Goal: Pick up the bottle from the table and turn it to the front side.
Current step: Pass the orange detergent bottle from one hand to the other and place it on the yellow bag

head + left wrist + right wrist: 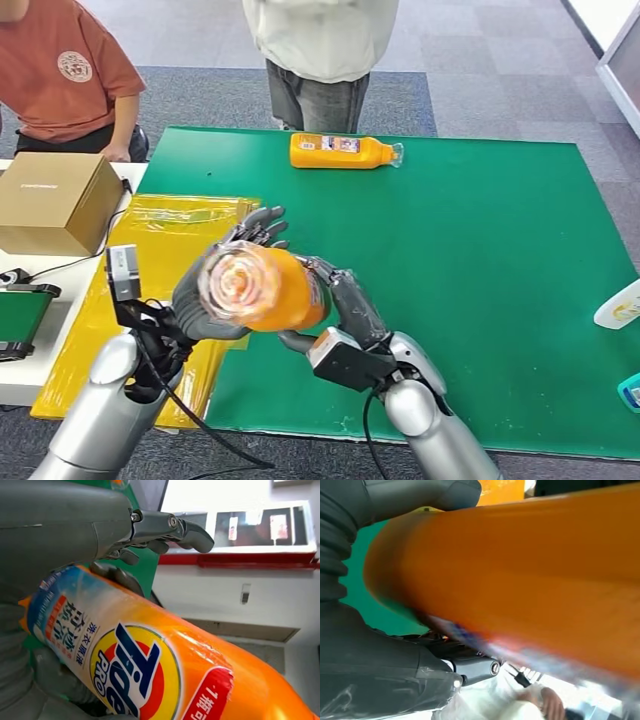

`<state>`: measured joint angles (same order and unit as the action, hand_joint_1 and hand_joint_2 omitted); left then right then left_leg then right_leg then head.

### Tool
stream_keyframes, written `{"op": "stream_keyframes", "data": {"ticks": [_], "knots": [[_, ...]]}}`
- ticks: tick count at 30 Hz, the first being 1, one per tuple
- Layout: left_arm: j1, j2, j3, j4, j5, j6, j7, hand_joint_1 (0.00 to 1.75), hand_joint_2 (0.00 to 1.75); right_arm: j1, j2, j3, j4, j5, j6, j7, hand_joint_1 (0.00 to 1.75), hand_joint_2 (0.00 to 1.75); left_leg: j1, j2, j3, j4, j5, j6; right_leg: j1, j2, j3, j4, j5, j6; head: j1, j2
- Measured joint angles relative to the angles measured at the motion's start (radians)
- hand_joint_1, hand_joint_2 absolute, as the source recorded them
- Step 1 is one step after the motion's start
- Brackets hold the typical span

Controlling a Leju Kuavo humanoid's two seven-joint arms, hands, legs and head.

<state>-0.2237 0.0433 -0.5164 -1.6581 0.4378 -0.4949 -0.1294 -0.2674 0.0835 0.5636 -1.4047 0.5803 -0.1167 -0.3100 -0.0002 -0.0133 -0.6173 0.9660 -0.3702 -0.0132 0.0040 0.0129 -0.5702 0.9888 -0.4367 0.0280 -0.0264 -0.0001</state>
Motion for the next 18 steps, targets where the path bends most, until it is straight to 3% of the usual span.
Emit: {"op": "stream_keyframes", "data": {"ticks": [18], "knots": [[-0.245, 0.115, -0.184, 0.148, -0.072, -0.042, 0.093, 0.0, 1.75, -0.108, 0.0, 0.025, 0.188, 0.022, 0.0, 0.016, 1.75, 1.75, 0.0, 0.0, 0.0, 0.0, 0.001, 0.0, 0.0, 0.0, 0.0, 0.0, 0.001, 0.0, 0.0, 0.0]]}}
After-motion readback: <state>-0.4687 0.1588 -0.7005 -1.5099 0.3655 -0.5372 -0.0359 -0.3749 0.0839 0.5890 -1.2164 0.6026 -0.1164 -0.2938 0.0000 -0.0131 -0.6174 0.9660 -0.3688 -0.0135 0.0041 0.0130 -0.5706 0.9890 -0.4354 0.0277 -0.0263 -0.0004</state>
